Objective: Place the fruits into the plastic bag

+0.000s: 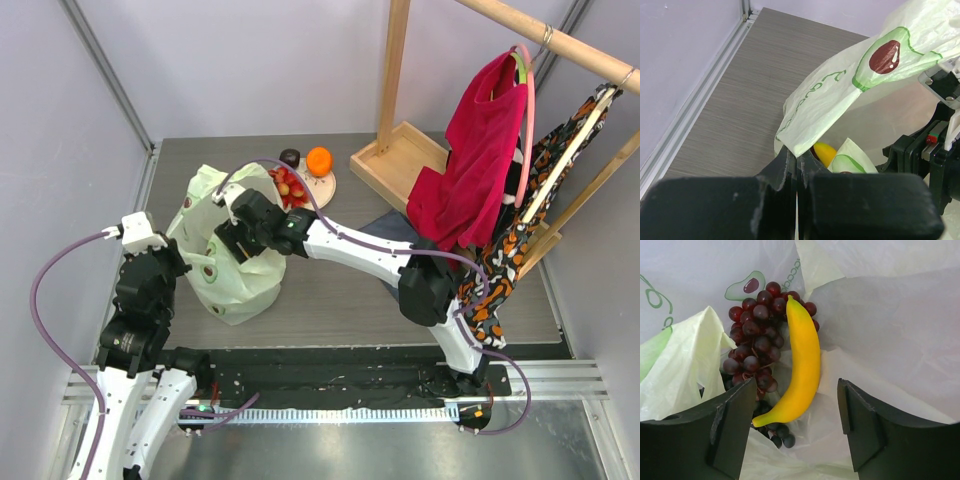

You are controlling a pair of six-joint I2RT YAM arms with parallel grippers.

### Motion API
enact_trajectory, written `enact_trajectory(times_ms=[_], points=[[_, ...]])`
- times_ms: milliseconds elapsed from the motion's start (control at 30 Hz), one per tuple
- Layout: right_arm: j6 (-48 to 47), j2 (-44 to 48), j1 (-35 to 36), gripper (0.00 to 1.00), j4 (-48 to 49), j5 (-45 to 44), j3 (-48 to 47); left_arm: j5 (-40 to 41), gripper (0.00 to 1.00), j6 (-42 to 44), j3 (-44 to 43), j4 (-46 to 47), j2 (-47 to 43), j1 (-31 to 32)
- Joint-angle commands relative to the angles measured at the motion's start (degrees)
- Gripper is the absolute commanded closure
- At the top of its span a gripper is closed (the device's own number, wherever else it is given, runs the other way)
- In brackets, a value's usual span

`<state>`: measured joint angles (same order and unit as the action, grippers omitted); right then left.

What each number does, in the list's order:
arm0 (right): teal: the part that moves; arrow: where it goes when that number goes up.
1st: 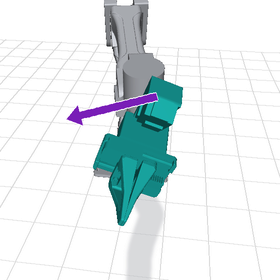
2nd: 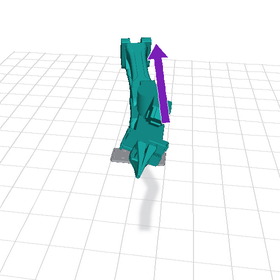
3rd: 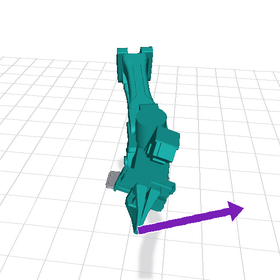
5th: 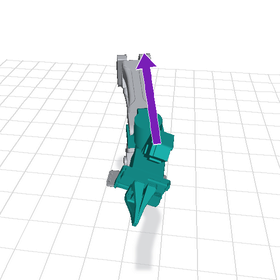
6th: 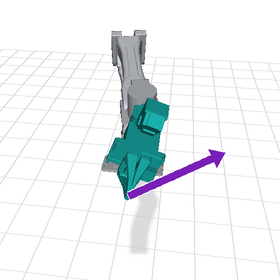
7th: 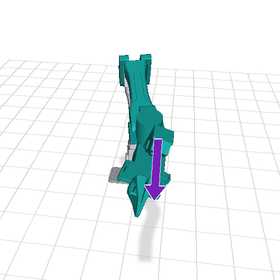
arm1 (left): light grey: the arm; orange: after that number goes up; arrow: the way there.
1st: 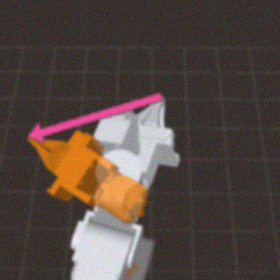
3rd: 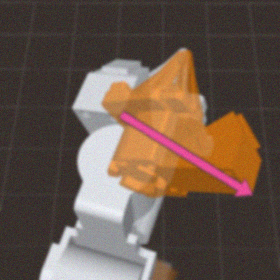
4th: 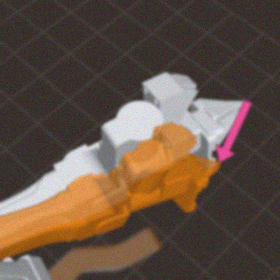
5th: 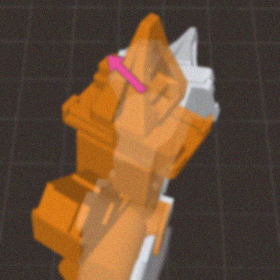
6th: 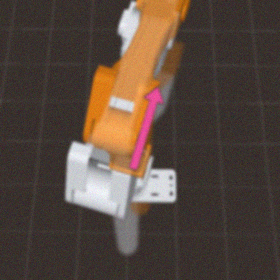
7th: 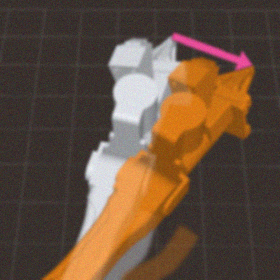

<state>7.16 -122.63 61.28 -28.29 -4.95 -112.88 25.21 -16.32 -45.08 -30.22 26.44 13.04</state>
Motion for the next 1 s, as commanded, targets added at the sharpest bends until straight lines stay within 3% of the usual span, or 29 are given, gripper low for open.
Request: enact_trajectory(times_ms=[0, 200, 367, 567, 700, 967], points=[[-0.57, 4.06, 0.07, 0.27, 2.98, 1.17, -1.11, -0.51, 1.0, -0.3, -0.01, 2.97, -0.24, -0.29], [0.05, 5.47, -0.37, 0.28, 4.99, 1.78, -0.15, -0.6, 1.0, -0.38, -0.1, 2.97, -0.24, -0.21], [2.33, 12.84, -1.33, 0.29, 12.63, 4.16, 7.22, 0.54, 1.0, -0.38, -0.1, 2.53, 0.19, -0.21], [6.46, 28.72, -2.83, 0.28, 38.26, 8.91, 25.14, 4.49, 1.0, -0.65, -0.19, 1.83, -0.59, -0.29], [8.91, 35.96, -5.45, 0.28, 49.02, 8.2, 36.3, 6.42, 1.0, -0.56, -0.1, 1.65, -1.3, -0.21], [19.55, 32.37, -20.48, 0.29, 41.75, 14.35, 36.68, 10.12, 1.0, -0.12, 1.75, 3.58, -6.3, -0.29]])
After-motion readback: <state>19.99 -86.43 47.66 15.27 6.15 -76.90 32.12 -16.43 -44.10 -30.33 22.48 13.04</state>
